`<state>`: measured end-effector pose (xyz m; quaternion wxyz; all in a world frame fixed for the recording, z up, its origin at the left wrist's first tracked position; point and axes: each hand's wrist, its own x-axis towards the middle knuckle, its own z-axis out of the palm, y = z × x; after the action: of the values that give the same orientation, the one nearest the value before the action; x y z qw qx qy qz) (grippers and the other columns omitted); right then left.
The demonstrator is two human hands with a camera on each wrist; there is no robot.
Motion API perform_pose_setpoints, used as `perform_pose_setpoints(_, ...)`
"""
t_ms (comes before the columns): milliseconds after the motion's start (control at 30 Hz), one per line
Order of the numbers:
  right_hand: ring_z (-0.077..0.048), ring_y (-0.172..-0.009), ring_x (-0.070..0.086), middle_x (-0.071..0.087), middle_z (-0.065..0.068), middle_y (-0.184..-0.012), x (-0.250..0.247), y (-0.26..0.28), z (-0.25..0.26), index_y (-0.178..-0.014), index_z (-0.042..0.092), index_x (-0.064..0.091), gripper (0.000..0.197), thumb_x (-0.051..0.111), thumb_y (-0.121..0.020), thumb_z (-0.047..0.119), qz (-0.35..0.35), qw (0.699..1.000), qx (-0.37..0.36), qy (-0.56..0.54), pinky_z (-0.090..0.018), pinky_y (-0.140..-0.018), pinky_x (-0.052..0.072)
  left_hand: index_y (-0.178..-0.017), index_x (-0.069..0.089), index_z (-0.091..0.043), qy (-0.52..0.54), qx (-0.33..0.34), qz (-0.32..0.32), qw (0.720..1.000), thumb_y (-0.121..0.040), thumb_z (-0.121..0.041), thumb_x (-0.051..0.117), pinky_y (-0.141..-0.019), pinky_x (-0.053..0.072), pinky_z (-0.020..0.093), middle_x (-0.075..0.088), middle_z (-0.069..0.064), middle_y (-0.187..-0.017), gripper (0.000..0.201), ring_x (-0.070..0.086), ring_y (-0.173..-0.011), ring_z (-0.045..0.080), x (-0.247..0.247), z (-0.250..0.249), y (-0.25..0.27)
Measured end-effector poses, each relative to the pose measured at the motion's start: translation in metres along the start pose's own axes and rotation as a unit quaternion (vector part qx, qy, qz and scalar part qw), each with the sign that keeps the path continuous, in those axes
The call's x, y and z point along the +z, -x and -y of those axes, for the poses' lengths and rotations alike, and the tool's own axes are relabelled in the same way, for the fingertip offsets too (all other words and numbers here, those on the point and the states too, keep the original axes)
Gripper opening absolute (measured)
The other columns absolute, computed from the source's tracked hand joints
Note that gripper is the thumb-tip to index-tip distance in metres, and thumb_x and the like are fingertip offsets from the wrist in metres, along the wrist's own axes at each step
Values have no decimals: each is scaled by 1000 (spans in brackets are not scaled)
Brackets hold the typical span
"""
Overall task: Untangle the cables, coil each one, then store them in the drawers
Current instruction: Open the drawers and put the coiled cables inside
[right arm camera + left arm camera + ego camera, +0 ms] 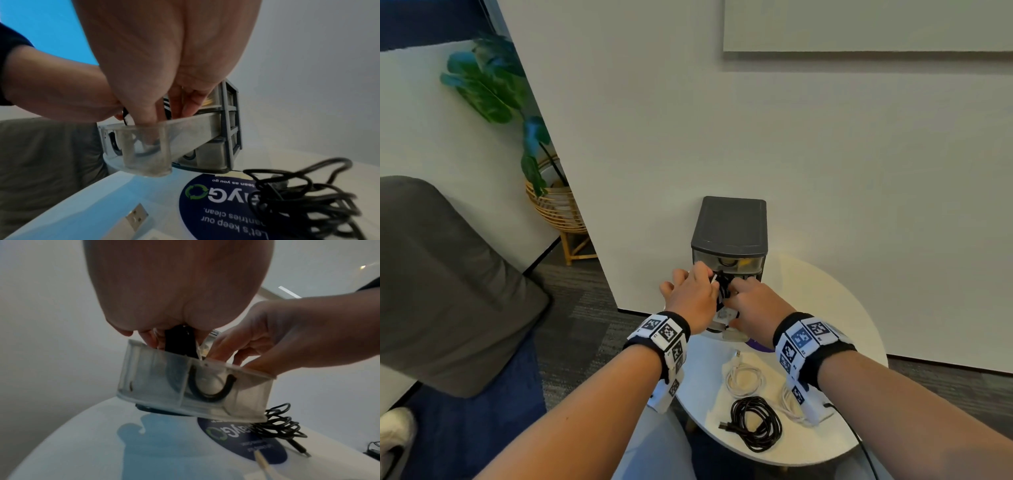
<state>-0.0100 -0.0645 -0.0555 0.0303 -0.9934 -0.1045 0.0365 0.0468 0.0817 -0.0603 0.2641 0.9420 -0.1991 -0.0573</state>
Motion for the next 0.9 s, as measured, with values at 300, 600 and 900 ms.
perform_pose_setpoints(300,-26,-113,59,58,-4,-124,-1,-5,1,-131,15,60,44,66,-92,35,46,997,-36,47,-40,-98,47,-146,26,-33,-90,45,96,990,-109,-35,14,-115,-15,66,21,-16,-165,40,-17,-155,22,-1,26,-4)
perform_pose_setpoints(600,-26,-115,59,58,-4,-129,2,-11,3,-139,17,49,42,48,-103,40,4,999,-22,44,-40,-97,44,-118,59,-34,-115,70,-38,990,-109,-39,24,-107,21,47,39,-11,-141,37,27,-130,21,13,27,-1)
perform_pose_setpoints(900,-27,-105,63,62,-5,-121,5,-17,7,-135,17,47,36,44,-104,37,-19,998,-11,67,-39,-91,45,-102,69,-29,-75,112,-195,972,-96,-25,65,-86,30,37,70,-13,-100,9,58,-95,18,8,22,-3)
